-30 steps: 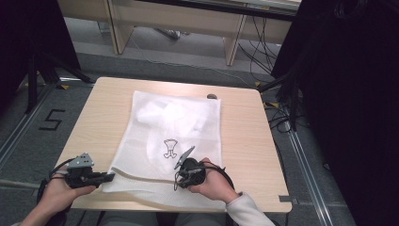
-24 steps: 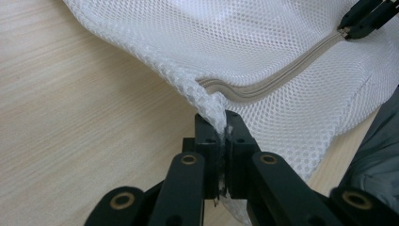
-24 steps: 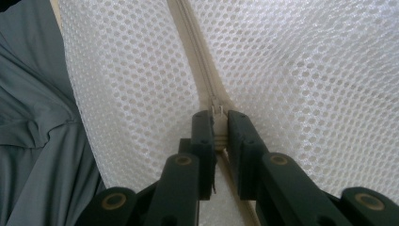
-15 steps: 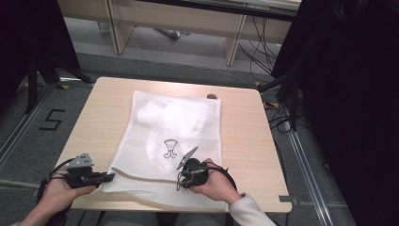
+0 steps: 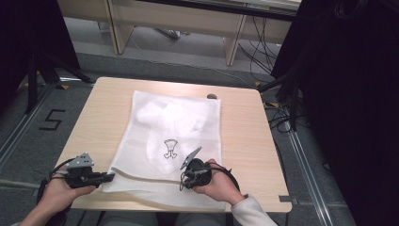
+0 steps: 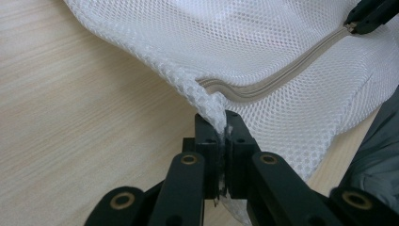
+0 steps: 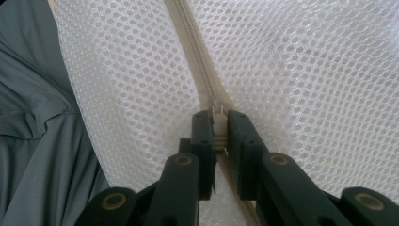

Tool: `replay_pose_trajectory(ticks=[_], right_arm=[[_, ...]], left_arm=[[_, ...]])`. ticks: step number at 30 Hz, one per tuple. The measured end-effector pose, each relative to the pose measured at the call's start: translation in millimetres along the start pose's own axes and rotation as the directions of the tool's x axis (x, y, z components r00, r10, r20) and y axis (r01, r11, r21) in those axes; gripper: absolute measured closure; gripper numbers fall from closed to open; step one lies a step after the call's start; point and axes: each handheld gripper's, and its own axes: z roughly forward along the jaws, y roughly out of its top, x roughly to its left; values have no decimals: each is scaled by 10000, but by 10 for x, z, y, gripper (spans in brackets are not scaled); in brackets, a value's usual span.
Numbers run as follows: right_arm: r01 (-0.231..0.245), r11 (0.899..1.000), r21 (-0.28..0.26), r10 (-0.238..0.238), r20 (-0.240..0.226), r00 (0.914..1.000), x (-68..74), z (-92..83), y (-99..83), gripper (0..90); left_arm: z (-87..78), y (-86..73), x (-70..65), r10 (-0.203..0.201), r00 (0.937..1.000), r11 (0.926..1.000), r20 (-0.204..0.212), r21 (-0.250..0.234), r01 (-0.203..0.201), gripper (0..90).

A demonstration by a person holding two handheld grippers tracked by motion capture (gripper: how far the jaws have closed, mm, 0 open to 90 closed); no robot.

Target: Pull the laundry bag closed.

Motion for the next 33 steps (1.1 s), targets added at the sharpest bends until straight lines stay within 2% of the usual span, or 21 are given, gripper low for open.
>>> replay_pose_trajectory(ticks=[9, 25, 29, 31, 33], right_arm=[[-194, 9998, -10, 194, 22, 9998, -36, -45, -65, 822], [-162, 9998, -73, 162, 14, 9999, -48, -67, -95, 822], [-189, 9998, -35, 189, 23, 9998, -49, -72, -102, 822], [-368, 9993, 12, 368, 84, 9993, -51, -81, -127, 822], [-293, 9996, -12, 293, 61, 9996, -62, -84, -138, 821]], left_arm=[[0, -1, 2, 16, 10000, 10000, -18, 17, -16, 856], [-1, -2, 0, -1, 10000, 10000, -47, -13, 1, 856], [1, -4, -4, -82, 10000, 9999, -38, -63, 82, 856], [4, -4, -3, -63, 10000, 10000, -50, -68, 63, 856], [4, -4, -4, -71, 10000, 10000, -46, -68, 70, 856]])
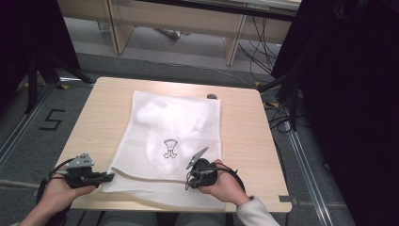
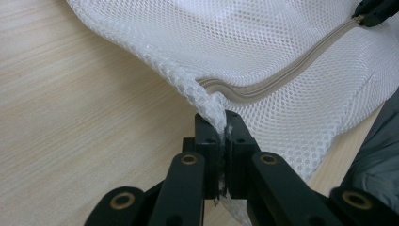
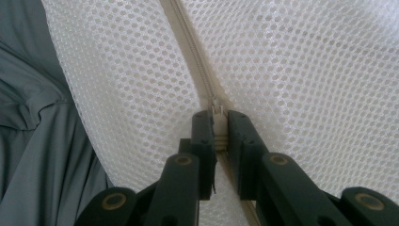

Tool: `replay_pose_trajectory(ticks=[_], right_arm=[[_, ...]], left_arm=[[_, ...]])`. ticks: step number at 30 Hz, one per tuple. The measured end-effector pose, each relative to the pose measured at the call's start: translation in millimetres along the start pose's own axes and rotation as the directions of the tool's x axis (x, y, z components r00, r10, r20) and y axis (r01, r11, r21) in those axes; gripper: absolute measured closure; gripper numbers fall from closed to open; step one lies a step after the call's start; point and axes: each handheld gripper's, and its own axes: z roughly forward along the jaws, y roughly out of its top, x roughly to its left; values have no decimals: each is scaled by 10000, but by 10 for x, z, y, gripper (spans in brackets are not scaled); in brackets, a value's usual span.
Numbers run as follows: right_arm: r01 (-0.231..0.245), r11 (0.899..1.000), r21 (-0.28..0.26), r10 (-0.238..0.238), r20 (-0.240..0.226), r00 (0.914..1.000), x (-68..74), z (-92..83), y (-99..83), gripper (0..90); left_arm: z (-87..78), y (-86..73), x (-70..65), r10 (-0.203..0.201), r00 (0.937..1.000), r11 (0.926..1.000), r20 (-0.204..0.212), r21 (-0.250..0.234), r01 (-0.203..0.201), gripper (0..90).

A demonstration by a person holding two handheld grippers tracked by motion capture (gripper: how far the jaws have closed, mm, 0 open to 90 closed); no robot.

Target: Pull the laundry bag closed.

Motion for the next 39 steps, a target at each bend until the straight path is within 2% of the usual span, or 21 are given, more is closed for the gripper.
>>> replay_pose_trajectory(ticks=[3, 8, 19, 20, 21, 23, 37, 39], right_arm=[[10, 10000, -46, -10, 3, 10000, -2, -3, -7, 822], [-12, 10000, -27, 12, 14, 10000, 0, -12, -11, 822], [-183, 9998, -14, 183, 84, 9998, -12, -37, -52, 821], [-82, 9999, -59, 83, 113, 9999, -17, -39, -53, 822], [-228, 9997, -5, 228, 106, 9997, -11, -38, -56, 822], [-89, 10000, -31, 89, 11, 10000, -28, -38, -62, 822], [-337, 9994, -48, 337, 84, 9994, -46, -73, -128, 821], [-261, 9996, -65, 262, 61, 9996, -54, -71, -134, 821]], left_arm=[[-7, 3, 6, 93, 10000, 9999, 6, 99, -93, 856], [-3, -1, -1, -12, 10000, 10000, -17, -11, 12, 856], [-1, -1, 1, -11, 10000, 10000, -11, -2, 11, 856], [-1, -1, 1, -11, 10000, 10000, -11, -2, 11, 856], [-1, -1, 1, -5, 10000, 10000, -17, -1, 5, 856], [-6, 0, 7, 63, 10000, 10000, -30, 66, -63, 856], [-6, 0, 8, 67, 10000, 10000, -34, 73, -67, 856], [-6, 0, 8, 53, 10000, 10000, -38, 61, -53, 856]])
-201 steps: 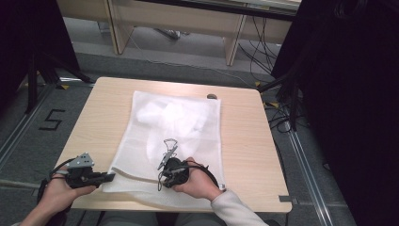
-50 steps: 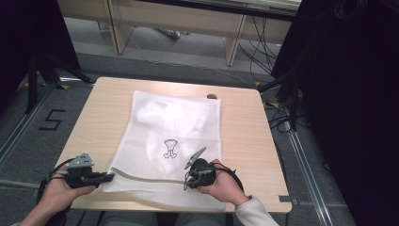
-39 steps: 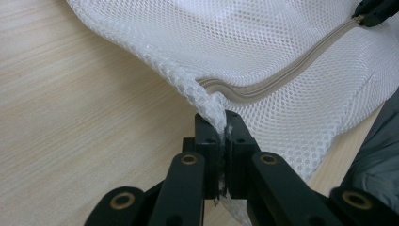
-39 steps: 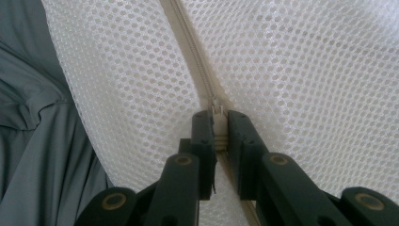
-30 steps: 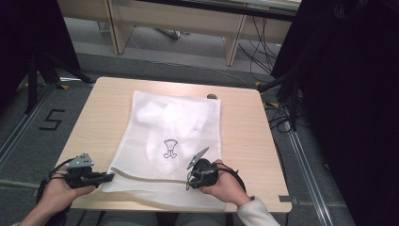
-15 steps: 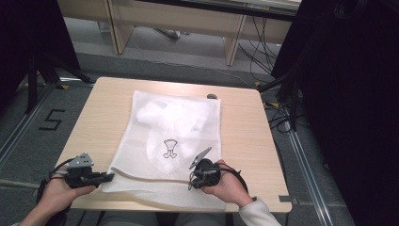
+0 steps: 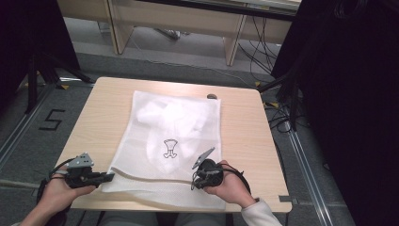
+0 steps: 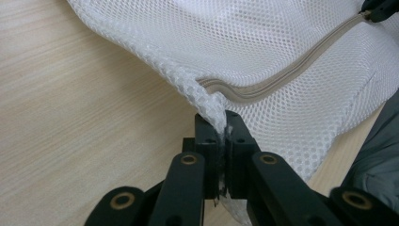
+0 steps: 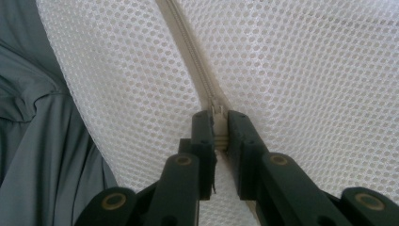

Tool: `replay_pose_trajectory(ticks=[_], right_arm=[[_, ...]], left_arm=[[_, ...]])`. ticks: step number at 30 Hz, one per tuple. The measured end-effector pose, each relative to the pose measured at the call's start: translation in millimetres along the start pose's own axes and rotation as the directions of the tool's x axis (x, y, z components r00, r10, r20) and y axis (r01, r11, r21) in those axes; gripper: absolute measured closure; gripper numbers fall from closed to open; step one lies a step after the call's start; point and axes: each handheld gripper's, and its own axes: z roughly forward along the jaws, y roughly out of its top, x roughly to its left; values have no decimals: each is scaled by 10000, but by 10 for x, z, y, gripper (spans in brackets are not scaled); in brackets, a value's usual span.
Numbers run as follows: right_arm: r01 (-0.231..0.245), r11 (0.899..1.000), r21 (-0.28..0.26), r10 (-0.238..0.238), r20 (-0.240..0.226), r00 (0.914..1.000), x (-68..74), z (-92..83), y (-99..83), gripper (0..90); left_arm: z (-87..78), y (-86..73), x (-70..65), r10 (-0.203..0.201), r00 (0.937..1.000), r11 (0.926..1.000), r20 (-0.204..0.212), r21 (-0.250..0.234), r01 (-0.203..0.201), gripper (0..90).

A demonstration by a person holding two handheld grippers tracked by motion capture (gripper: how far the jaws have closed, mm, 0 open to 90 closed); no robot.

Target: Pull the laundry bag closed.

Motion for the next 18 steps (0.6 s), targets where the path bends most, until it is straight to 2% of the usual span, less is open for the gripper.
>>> replay_pose_trajectory(ticks=[18], right_arm=[[-137, 9999, -32, 137, 30, 9999, -21, -34, -59, 821]], left_arm=[[3, -3, -1, -22, 10000, 10000, -44, -26, 22, 856]])
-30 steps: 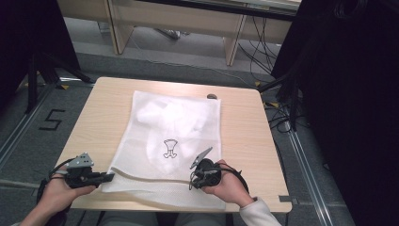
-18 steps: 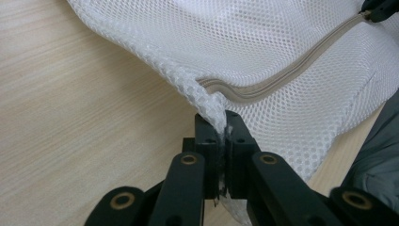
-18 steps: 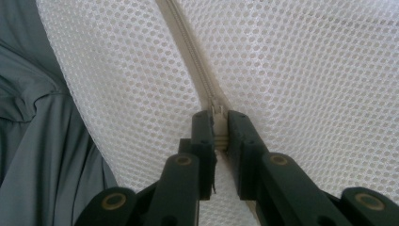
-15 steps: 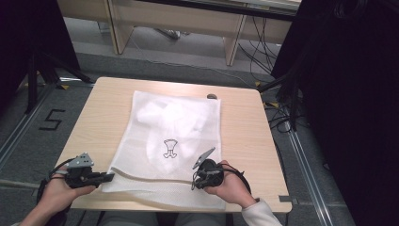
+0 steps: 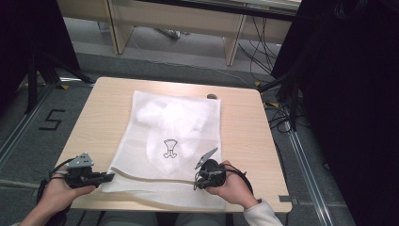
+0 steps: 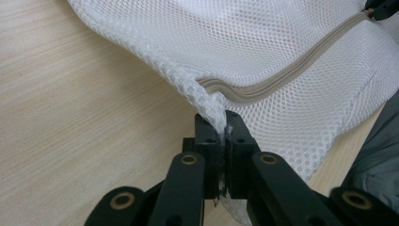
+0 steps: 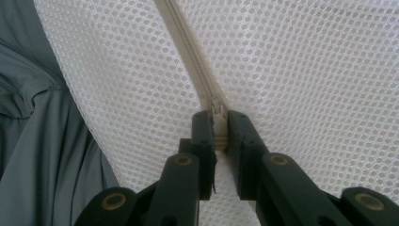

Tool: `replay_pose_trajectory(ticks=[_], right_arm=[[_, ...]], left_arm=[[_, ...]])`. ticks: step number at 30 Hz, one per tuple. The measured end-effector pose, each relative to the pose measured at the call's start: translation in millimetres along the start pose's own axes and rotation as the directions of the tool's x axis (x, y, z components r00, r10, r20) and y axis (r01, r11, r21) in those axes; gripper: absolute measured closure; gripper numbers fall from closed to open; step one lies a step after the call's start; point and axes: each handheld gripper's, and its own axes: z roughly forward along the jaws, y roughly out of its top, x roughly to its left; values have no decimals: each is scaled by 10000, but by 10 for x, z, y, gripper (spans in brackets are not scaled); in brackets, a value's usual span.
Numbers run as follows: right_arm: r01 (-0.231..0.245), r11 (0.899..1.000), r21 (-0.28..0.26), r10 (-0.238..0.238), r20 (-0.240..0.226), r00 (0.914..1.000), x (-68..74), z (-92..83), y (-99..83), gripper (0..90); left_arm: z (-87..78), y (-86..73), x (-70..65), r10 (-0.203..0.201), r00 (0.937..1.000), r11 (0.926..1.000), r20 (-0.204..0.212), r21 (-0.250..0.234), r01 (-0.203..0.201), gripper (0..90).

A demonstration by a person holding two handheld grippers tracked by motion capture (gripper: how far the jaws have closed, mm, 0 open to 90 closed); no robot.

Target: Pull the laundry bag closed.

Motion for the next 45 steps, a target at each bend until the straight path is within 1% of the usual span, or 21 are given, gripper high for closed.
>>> replay_pose_trajectory(ticks=[4, 8, 9, 10, 11, 12, 27, 29, 32, 34, 35, 36, 37, 38, 40, 41, 43, 45], right_arm=[[44, 10000, -4, -44, 42, 10000, -3, -1, -4, 821], [-15, 10000, -30, 16, 25, 10000, -3, -15, -13, 821], [-15, 10000, -30, 16, 25, 10000, -3, -15, -13, 821], [-102, 9999, 2, 102, 81, 9999, 5, -19, -16, 821], [-120, 9999, -7, 120, 76, 9999, 5, -19, -18, 821], [-27, 10000, -5, 27, 40, 10000, -4, -15, -19, 822], [-152, 9999, -43, 152, 33, 9999, -35, -36, -76, 821], [-286, 9996, -21, 286, 95, 9995, -29, -46, -89, 821], [-162, 9999, -46, 162, 83, 9998, -44, -44, -95, 821], [-185, 9998, -12, 185, 81, 9998, -48, -47, -100, 821], [-448, 9990, 11, 448, 32, 9990, -37, -56, -103, 821], [-362, 9993, -57, 362, 11, 9993, -47, -59, -106, 821], [-362, 9993, -57, 362, 11, 9993, -47, -59, -106, 821], [-560, 9984, 19, 560, 13, 9984, -36, -63, -110, 821], [-537, 9986, -28, 537, -22, 9986, -39, -63, -115, 821], [-481, 9988, 5, 481, 105, 9988, -44, -67, -116, 821], [-472, 9989, -8, 472, 66, 9989, -52, -69, -123, 822], [-422, 9991, -64, 423, 67, 9991, -65, -73, -132, 821]], left_arm=[[0, 0, 1, 7, 10000, 10000, 12, 1, -7, 856], [1, 1, 0, 3, 10000, 10000, 9, 2, -3, 856], [2, -1, 0, -2, 10000, 10000, 1, -33, 2, 856], [12, -8, -3, -23, 10000, 9998, -13, -190, 22, 856], [6, -4, -3, 0, 10000, 10000, -50, -93, 0, 856], [-1, 1, 0, 17, 10000, 10000, -13, 8, -17, 856], [-2, 1, 0, 22, 10000, 10000, 7, 0, -22, 856], [0, 1, -1, 2, 10000, 10000, 14, -3, -2, 856], [-2, 1, 0, 10, 10000, 10000, 4, -2, -10, 856], [-2, 1, 2, 19, 10000, 10000, 22, 5, -19, 856], [-1, 1, -1, 6, 10000, 10000, 10, -2, -6, 856], [2, 1, -6, -27, 10000, 10000, -10, -37, 27, 856], [-2, 2, -3, 32, 10000, 10000, -34, 13, -32, 856], [-2, 1, -1, 7, 10000, 10000, -15, 1, -7, 855], [-4, 3, 1, 26, 10000, 10000, 42, 39, -26, 856], [-3, 3, 1, 14, 10000, 10000, 46, 29, -14, 856], [-2, 1, -1, 11, 10000, 10000, -19, 0, -11, 856], [-3, 3, 1, -3, 10000, 10000, 54, 19, 3, 856]])
